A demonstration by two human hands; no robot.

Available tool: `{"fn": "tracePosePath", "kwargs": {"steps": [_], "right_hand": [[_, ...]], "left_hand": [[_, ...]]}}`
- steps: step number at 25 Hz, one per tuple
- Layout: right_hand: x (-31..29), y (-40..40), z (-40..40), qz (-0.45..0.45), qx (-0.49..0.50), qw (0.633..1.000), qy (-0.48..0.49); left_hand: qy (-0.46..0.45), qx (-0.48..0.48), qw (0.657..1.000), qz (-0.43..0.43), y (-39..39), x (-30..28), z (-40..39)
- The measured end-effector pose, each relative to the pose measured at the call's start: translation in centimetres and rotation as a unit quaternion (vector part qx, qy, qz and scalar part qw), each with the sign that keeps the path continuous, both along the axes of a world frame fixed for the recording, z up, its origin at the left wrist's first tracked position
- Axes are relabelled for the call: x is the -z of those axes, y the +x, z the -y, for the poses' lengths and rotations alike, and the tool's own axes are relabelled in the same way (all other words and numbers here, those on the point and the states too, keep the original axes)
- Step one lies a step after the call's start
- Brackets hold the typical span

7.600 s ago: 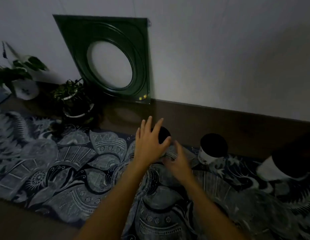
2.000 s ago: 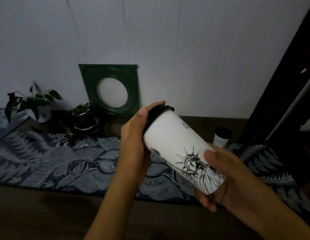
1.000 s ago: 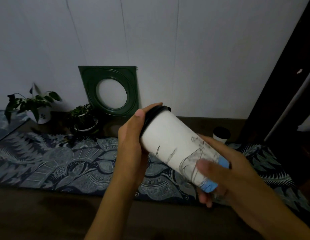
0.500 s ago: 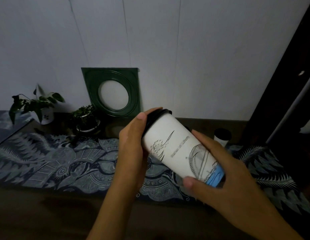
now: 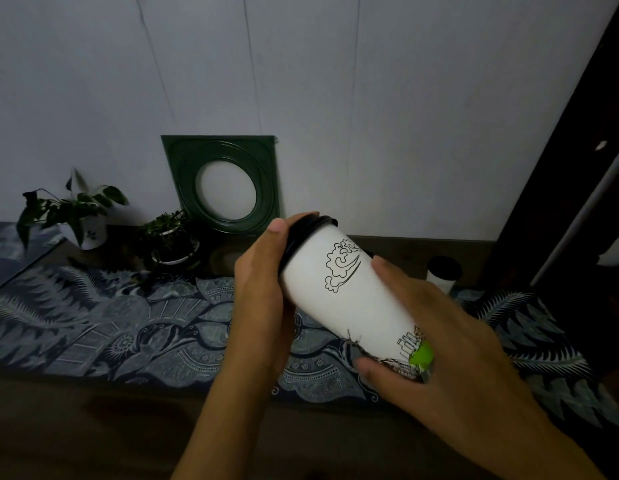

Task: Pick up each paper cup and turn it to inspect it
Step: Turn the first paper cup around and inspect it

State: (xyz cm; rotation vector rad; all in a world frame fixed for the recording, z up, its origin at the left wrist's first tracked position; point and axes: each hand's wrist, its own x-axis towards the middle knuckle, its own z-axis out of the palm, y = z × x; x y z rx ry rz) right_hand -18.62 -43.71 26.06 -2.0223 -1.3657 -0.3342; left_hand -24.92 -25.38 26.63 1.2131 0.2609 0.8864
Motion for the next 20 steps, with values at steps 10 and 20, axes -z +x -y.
{"fn": "tracePosePath", "kwargs": {"steps": [10, 20], "right_hand": [[-1.3, -0.2, 0.0, -0.231, -0.071, 0.970, 0.014], [-1.7, -0.6, -0.3, -0.641, -0.165, 0.742, 0.109]], "left_hand": [[0.012, -0.009, 1.000, -0.013, -0.1, -0.1, -0.3], [0.003, 0.004, 1.000, 0.009, -0.3, 0.0, -0.7]]}}
